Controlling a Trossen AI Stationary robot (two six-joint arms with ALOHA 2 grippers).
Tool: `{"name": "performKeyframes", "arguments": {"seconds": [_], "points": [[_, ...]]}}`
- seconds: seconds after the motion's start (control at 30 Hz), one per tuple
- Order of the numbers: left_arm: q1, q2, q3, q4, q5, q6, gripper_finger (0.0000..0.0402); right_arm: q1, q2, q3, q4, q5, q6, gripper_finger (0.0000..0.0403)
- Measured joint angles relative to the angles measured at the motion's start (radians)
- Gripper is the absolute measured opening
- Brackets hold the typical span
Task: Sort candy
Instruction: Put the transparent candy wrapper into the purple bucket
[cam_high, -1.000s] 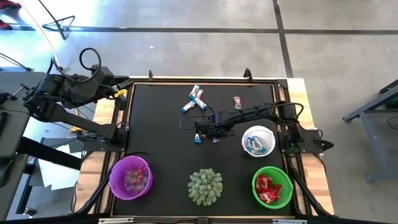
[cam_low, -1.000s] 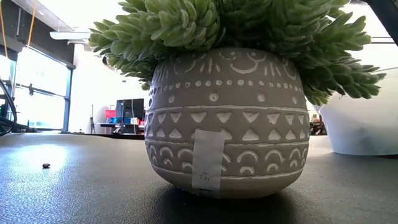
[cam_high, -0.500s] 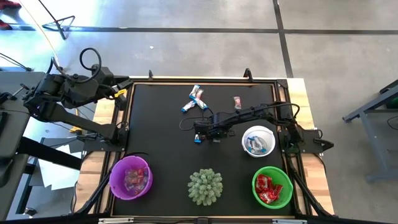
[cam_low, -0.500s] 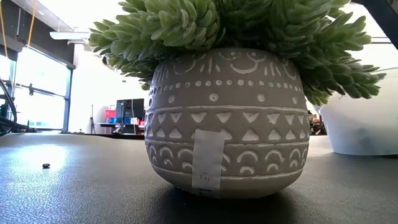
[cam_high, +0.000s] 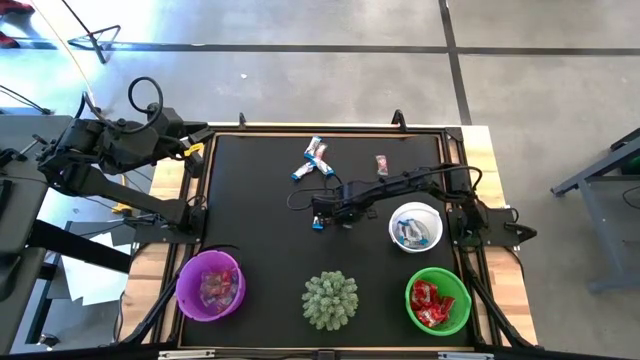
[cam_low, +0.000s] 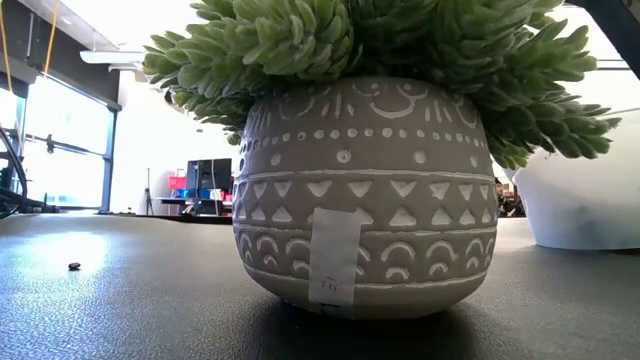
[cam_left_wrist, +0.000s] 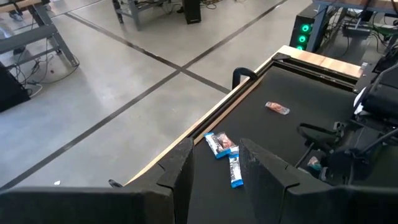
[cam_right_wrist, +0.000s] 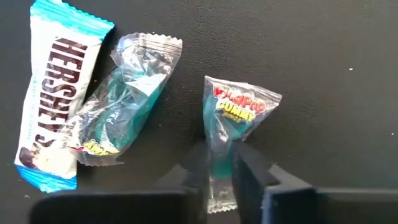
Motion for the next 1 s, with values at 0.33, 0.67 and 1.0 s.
{"name": "performKeyframes", "arguments": {"seconds": [0.33,0.67,1.0], "points": [[0.0,0.0,0.0,0.0,0.0,0.033,0.0113,0.004,-0.074,0.044,0.0,0.011,-0.021,0.0019],[0.0,0.0,0.0,-0.007,0.119,0.069,0.0113,0.066,-0.085,0.364,0.044,0.085,-0.367,0.0017],[-0.05,0.0,0.0,0.037,0.508,0.149,0.0113,0.14,-0.086,0.695,0.058,0.417,-0.832,0.0016]]}}
